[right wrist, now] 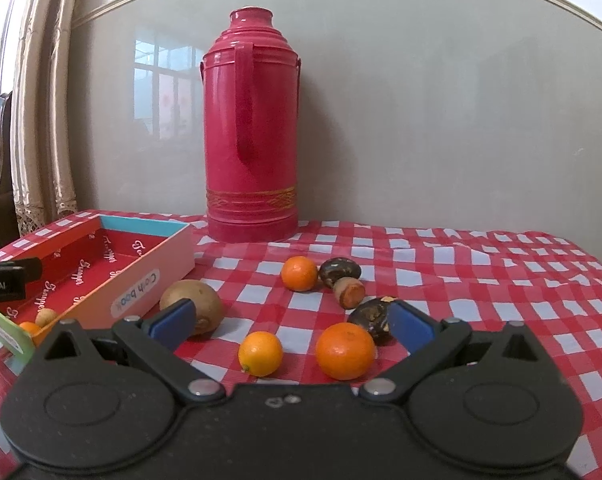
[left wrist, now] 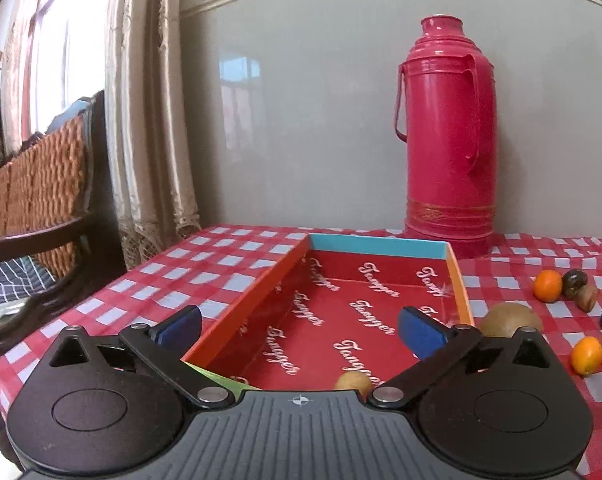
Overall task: Organize fruits
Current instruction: 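Withdraw the left tool from the box while the right tool approaches the kiwi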
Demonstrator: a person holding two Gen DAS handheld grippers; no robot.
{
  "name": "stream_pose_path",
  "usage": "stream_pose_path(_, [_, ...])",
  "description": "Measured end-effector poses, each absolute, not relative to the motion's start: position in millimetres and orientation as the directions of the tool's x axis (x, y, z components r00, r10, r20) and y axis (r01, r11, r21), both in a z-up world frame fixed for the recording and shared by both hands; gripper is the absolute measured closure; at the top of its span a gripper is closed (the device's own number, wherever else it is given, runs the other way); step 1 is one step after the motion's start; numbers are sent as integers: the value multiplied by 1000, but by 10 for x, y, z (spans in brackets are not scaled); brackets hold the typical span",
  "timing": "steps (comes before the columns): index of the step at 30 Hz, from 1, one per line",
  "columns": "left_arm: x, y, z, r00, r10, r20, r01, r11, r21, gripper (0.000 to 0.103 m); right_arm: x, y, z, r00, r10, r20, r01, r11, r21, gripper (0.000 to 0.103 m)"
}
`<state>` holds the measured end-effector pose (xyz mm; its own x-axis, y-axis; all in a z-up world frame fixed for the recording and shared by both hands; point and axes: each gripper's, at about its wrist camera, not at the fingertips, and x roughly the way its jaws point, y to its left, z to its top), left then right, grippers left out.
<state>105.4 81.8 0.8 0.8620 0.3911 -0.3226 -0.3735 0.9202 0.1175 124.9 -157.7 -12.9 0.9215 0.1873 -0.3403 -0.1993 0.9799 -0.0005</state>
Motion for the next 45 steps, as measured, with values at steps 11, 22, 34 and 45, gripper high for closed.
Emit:
stream_pose_path(11, [995, 947, 26, 849, 436, -299, -417, 900, 127, 0, 1297, -1574, -105, 917, 256, -307, -239, 967, 93, 6])
stream_pose_path(22, [934, 1212, 5, 821, 476, -316, -463, 878, 119, 0, 1441, -1386, -112, 874, 345, -343, -367, 930, 0, 9])
stream_pose_path(34, [854, 1612, -33, 762, 545, -349, -557, 827, 73, 0, 1717, -1089, -197, 825, 400, -398, -469, 879, -88, 33])
stream_pose_path(45, [726, 1953, -86, 729, 570, -380, -635, 770, -64, 0, 1885, -942, -294, 782, 394, -483, -490, 867, -87, 48])
